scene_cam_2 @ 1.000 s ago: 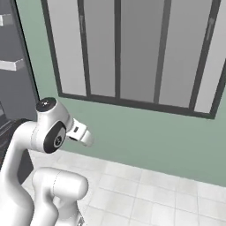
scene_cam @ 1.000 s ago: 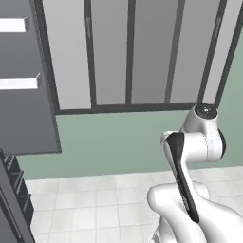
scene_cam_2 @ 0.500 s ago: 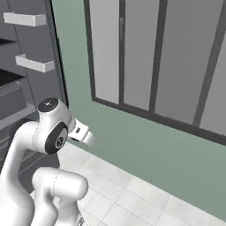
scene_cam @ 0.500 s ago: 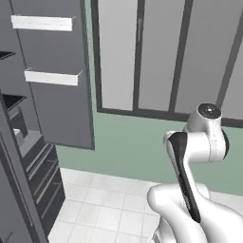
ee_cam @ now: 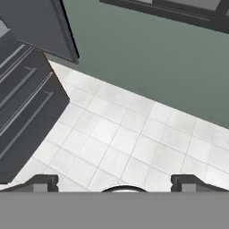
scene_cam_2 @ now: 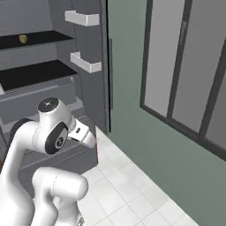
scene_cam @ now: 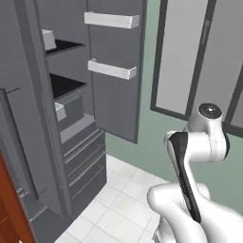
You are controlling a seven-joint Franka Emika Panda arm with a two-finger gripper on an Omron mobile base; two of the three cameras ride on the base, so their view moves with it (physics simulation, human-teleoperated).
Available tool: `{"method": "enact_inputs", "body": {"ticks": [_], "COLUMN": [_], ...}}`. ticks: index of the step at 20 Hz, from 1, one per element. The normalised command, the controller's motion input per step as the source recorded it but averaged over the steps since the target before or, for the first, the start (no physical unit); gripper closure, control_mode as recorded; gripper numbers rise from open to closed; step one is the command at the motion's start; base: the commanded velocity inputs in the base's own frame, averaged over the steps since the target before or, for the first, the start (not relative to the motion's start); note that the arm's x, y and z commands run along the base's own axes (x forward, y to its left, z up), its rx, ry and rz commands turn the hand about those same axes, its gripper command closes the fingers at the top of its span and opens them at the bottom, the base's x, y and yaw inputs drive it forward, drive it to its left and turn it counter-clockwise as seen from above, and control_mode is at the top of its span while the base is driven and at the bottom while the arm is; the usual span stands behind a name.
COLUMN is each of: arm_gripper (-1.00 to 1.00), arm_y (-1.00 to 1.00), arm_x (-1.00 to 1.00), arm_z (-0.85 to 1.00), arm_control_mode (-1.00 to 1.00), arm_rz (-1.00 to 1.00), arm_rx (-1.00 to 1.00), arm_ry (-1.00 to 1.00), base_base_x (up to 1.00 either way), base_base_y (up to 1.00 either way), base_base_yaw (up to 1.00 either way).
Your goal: Retrieve the sausage and cheese from the fridge and place them on the cutting board on the counter.
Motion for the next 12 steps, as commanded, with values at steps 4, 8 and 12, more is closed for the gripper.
{"method": "enact_inputs", "body": {"ticks": [4, 8, 12], "arm_gripper": [-1.00, -1.00, -1.00], "arm_y": [0.00, 0.00, 0.00], "arm_x": [0.00, 0.00, 0.00], "arm_z": [0.00, 0.00, 0.00], "arm_control_mode": [1.00, 1.00, 1.00], "arm_rz": [0.00, 0.00, 0.00], "arm_rx": [0.00, 0.00, 0.00], "arm_ry": [0.00, 0.00, 0.00], "base_base_x": [0.35, 0.40, 0.41], "base_base_y": [-0.22, -0.33, -0.42], "base_base_yaw": [0.48, 0.33, 0.22]}}
